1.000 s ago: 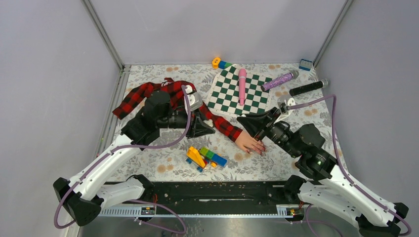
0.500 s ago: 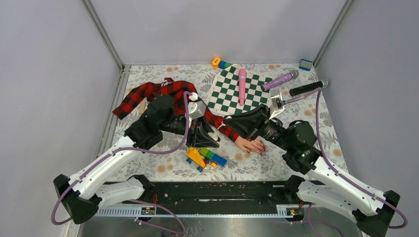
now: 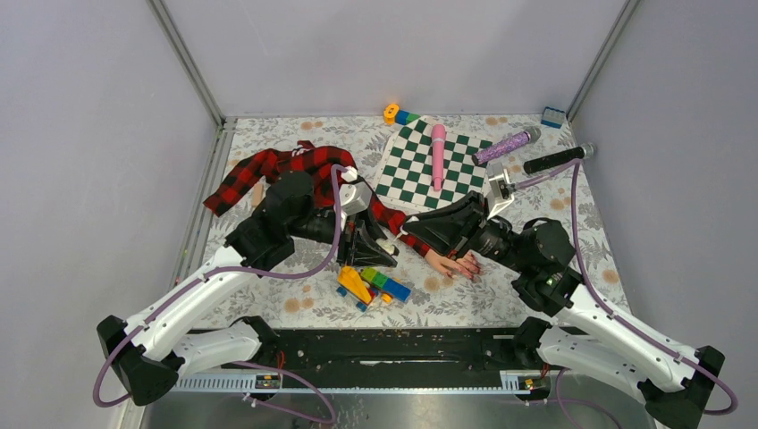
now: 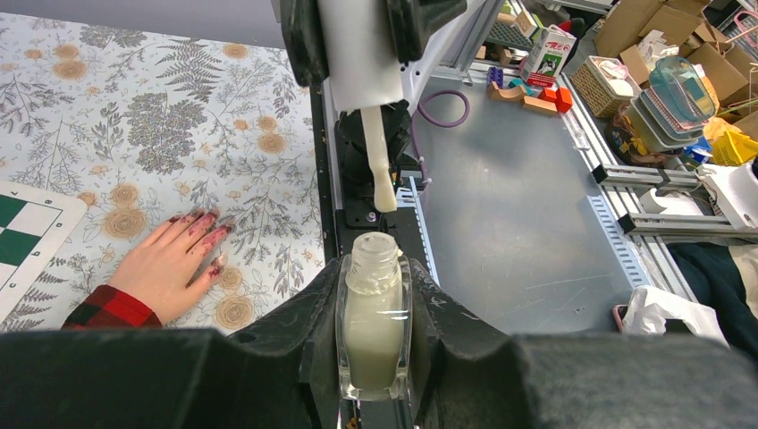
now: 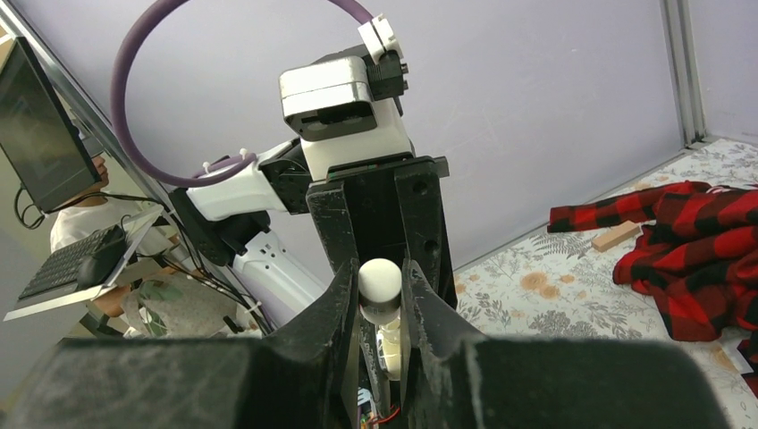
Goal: Paint the nails
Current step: Close the nail polish bottle.
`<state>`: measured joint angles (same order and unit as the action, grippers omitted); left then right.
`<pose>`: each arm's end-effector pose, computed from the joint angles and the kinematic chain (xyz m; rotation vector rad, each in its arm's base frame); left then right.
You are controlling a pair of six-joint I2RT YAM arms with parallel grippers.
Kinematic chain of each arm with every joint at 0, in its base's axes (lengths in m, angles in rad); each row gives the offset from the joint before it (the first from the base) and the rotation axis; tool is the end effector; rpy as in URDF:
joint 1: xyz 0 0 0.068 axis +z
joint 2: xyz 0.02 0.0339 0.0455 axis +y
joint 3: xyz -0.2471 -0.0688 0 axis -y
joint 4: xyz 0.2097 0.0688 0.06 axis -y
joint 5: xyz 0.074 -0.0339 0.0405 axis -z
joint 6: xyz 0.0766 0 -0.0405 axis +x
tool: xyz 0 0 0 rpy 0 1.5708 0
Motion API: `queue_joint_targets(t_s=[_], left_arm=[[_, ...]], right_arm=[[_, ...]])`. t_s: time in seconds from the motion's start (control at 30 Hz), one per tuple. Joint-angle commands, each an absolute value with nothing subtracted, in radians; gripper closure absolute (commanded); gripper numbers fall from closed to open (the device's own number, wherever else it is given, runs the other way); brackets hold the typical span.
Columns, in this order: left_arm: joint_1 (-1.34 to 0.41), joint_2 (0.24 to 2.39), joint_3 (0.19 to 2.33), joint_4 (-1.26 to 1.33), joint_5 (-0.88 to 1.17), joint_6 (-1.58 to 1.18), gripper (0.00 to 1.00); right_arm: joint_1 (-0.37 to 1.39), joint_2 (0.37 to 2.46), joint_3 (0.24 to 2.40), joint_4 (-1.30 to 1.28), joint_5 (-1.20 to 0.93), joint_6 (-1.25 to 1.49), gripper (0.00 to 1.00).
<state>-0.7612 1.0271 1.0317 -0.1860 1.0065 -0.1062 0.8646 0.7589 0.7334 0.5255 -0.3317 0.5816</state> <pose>0.1108 -0.1949 0.3652 1.3160 1.3912 -1.4790 0.0981 0.1534 0.4084 -0.4944 1.1175 1.4595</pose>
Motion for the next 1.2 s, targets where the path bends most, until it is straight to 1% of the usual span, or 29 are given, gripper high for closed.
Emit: queue_joint_targets(t_s=[0.0, 1.17], left_arm=[[-0.767, 1.008, 1.034, -0.124, 1.029, -0.110, 1.00], [-0.768, 1.020, 1.033, -0.121, 1.016, -0.122, 1.00]], right_arm=[[0.860, 0.753, 0.762, 0.534, -0.354, 0.569, 1.00], [0.861, 0.775, 0.775, 0.527, -0.375, 0.571, 1.00]])
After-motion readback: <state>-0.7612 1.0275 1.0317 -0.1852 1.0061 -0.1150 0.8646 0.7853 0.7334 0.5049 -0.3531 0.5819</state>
